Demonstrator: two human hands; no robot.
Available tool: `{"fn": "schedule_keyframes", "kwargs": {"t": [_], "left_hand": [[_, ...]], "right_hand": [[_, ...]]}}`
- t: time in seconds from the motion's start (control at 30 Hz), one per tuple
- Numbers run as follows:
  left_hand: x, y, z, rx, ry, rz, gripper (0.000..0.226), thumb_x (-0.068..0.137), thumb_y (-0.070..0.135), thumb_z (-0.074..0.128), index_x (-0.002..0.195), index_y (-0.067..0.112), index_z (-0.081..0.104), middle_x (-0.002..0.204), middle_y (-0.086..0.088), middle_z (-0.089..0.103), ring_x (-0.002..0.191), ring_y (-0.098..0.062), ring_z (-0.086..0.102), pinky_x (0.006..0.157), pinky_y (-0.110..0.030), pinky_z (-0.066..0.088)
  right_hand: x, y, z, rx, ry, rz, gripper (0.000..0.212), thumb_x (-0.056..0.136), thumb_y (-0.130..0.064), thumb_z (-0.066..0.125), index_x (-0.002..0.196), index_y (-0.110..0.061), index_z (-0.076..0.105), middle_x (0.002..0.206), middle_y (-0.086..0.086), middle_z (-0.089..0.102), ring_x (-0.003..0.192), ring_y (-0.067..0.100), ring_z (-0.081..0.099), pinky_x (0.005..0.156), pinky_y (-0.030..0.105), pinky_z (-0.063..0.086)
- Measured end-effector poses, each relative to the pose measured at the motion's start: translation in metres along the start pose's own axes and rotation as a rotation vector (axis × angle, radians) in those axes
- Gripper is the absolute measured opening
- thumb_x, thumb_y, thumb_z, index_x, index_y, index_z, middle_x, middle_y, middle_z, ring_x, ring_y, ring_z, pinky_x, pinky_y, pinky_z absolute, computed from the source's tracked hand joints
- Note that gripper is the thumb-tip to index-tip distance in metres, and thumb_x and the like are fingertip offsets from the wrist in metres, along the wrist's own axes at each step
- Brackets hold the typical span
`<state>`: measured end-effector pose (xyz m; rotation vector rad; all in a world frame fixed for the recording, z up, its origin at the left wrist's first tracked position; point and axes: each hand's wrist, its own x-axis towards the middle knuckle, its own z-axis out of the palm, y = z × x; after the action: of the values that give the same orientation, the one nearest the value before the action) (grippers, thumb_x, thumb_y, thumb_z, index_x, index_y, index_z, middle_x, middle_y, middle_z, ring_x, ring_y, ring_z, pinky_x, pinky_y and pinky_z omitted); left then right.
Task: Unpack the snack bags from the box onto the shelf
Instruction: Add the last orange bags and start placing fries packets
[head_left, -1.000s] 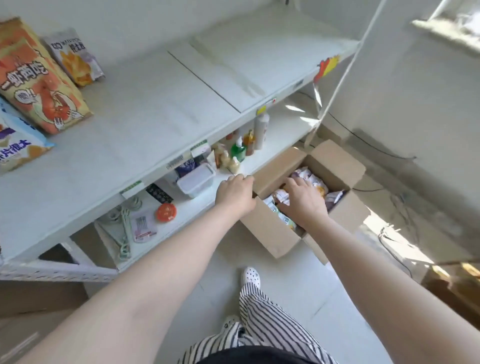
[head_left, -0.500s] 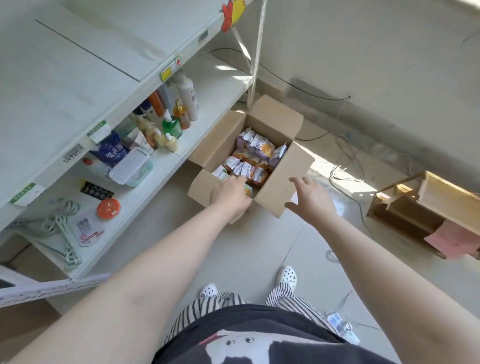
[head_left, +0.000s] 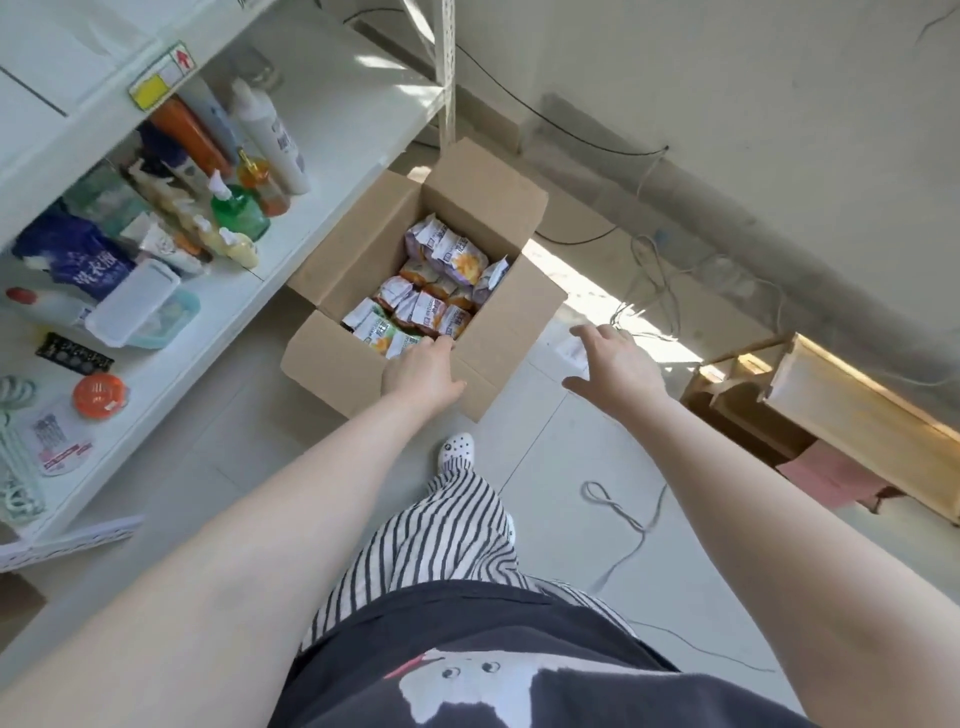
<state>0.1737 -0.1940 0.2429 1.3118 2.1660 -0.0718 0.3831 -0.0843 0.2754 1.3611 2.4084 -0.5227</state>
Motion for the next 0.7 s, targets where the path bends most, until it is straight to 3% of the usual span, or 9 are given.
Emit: {"fn": "schedule_keyframes", "kwargs": {"t": [0.27,0.4,0.7], "left_hand": [[0.101,0.015,-0.031,-0.015,-0.031,-0.061,0.051,0.087,0.039,0.061,0.132,0.018,0.048,0.131,-0.007,0.054,0.121,-0.028,0.051,0.089,-0.038,0.046],[0.140,0.020,-0.054,-0.051,-0.006,-0.079,0.043,0.089,0.036,0.059,0.126,0.016,0.049,0.124,-0.009,0.057,0.116,-0.030,0.053,0.076,-0.035,0.042],[0.210,-0.002,-0.064,-0.228,0.035,-0.319,0.052,0.086,0.034,0.060,0.134,0.018,0.048,0.130,-0.008,0.055,0.120,-0.029,0.052,0.090,-0.039,0.048]], "right_hand": [[0.105,0.014,-0.034,0.000,-0.021,-0.046,0.070,0.086,-0.036,0.071,0.144,-0.017,0.037,0.133,0.008,0.051,0.124,0.028,0.045,0.089,0.042,0.049],[0.158,0.014,-0.056,-0.024,-0.025,-0.091,0.069,0.087,-0.037,0.070,0.144,-0.017,0.037,0.133,0.007,0.051,0.125,0.028,0.044,0.086,0.040,0.048],[0.290,0.004,-0.075,-0.091,-0.158,-0.296,0.069,0.086,-0.038,0.070,0.143,-0.017,0.039,0.131,0.009,0.052,0.125,0.029,0.045,0.087,0.039,0.046]]}}
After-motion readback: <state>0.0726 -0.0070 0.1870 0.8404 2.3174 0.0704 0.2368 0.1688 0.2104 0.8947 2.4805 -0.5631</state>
